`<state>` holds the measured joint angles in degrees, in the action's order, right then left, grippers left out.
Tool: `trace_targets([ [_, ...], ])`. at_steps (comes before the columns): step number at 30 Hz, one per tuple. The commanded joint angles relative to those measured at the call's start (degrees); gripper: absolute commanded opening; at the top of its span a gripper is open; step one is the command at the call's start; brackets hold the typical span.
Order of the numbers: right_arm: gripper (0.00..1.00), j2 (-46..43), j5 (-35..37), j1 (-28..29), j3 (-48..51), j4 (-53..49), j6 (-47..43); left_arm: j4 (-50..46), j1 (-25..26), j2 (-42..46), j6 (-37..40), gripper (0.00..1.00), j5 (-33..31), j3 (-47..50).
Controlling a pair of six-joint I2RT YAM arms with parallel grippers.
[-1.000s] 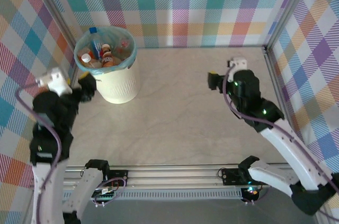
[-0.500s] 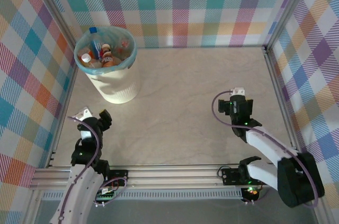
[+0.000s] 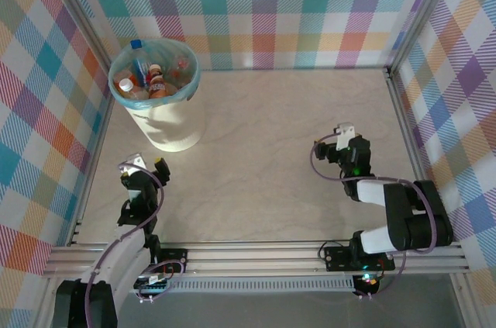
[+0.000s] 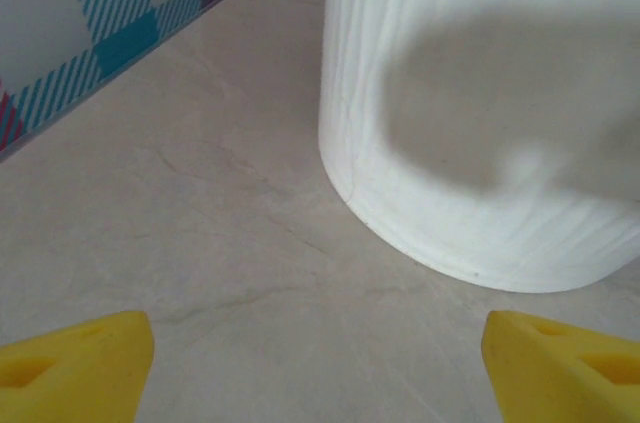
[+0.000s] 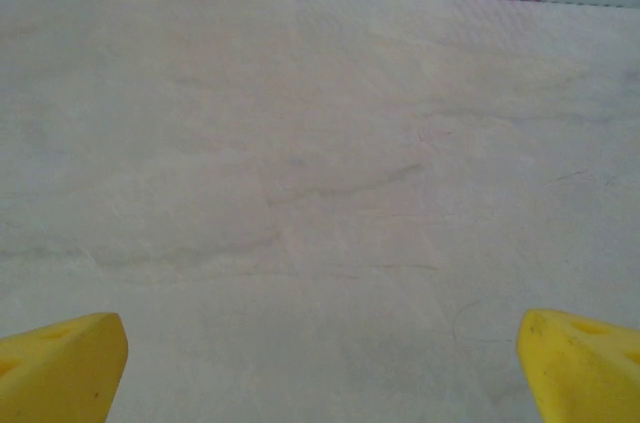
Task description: Put the plastic bottles in the bin
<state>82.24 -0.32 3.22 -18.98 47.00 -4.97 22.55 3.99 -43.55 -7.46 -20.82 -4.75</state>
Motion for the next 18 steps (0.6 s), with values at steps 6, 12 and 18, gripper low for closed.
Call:
trace_targets([
  [6, 1.00, 5.76, -2.22, -1.54, -0.15, 9.38, 3.41, 12.43, -0.41, -13.37, 7.42, 0.87, 5.77, -5.27],
  [12, 1.00, 5.79, 0.98, -2.78, -4.14, 1.55, 6.22, 14.89, -0.73, -28.05, 9.12, 0.88, 12.10, -13.27],
  [18, 1.00, 5.73, 1.19, -2.80, -4.13, 1.49, 6.27, 13.45, -1.99, -34.68, 9.84, 0.88, 17.00, -18.59],
])
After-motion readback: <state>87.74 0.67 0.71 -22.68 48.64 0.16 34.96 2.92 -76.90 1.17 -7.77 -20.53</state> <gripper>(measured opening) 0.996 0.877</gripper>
